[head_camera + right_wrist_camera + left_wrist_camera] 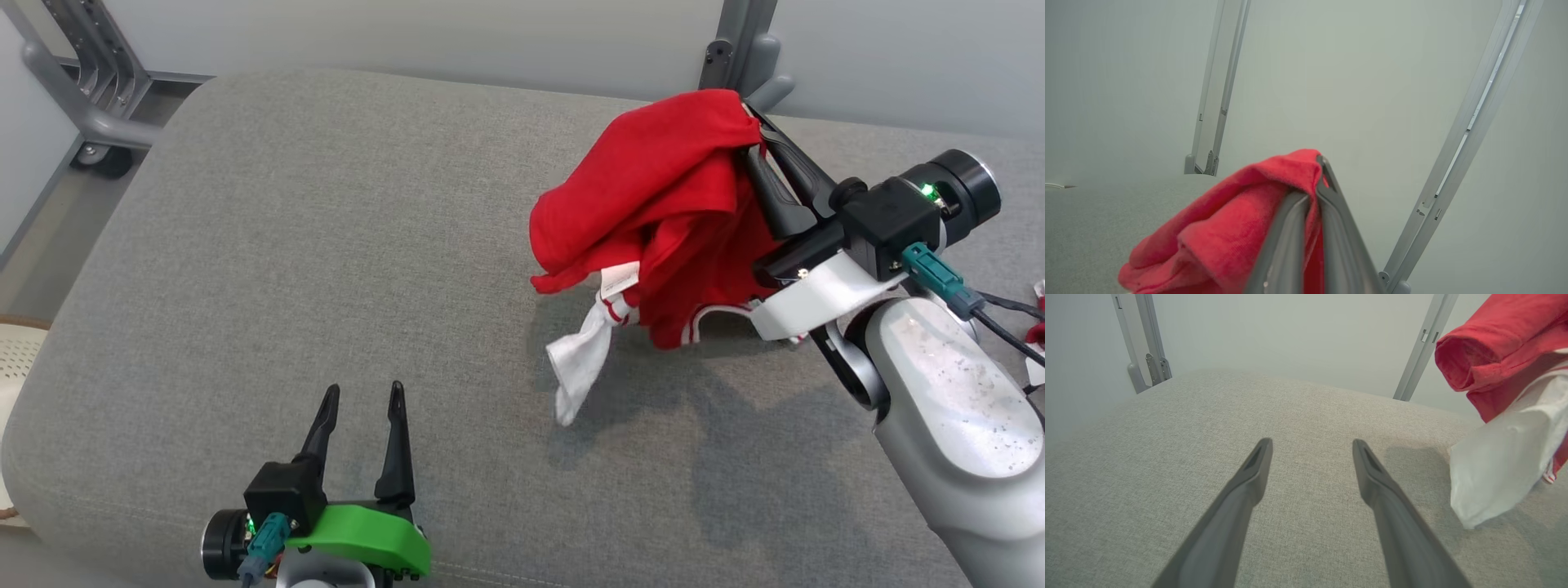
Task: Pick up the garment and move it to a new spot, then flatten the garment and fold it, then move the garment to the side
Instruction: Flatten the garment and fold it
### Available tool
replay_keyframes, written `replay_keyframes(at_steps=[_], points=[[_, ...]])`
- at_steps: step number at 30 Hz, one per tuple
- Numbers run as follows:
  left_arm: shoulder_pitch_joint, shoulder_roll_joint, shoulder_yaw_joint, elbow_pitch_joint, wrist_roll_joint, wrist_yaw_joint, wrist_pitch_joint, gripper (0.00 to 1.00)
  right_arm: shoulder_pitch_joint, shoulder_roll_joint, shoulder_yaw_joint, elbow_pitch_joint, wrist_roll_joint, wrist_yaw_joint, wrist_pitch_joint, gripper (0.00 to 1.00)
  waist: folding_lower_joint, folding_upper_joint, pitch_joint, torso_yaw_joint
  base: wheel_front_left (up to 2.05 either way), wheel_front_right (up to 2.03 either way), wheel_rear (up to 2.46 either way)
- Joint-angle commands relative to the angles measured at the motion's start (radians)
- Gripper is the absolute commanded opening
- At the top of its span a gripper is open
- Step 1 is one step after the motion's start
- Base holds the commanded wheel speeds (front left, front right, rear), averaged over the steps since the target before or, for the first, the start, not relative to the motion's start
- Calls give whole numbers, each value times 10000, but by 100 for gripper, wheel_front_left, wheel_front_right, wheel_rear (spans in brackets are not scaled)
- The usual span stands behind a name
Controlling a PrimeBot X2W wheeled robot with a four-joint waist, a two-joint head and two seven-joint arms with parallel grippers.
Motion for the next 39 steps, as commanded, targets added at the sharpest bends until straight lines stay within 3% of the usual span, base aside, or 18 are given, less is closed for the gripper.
replay_keyframes(at_steps=[1,6,12,19,20,21,22,29,39], points=[[14,12,-37,-15,-63,16,-29,100,132,-103,49,-190,125,-15,271,0,0,0,72,90,0,0,0],[-294,12,-224,6,-187,-11,-29,100,-283,-351,523,605,407,-15,895,0,0,0,327,445,0,0,0],[-534,12,-510,0,-360,35,-28,100,-1663,-406,726,2947,444,-15,606,0,0,0,732,992,0,0,0],[-656,12,-736,54,-558,93,-28,100,-2883,222,612,5097,175,-15,128,0,0,0,942,1362,0,0,0],[-669,12,-758,58,-574,109,-28,100,-2999,372,711,5380,194,-15,71,16,0,0,957,1389,0,0,0],[-679,12,-779,68,-578,126,-29,100,-3109,517,865,5606,221,-15,17,39,0,0,969,1409,0,0,0],[-693,12,-793,76,-595,140,-29,100,-3219,644,992,5790,304,-15,-28,100,0,0,977,1421,0,0,0],[-583,12,-707,56,-503,201,-29,100,-3264,1051,1915,5623,1224,-15,-146,100,0,0,888,1149,0,0,0],[-298,12,-521,160,-230,83,-29,100,-1179,791,793,4571,1748,-15,-147,100,0,0,556,256,0,0,0]])
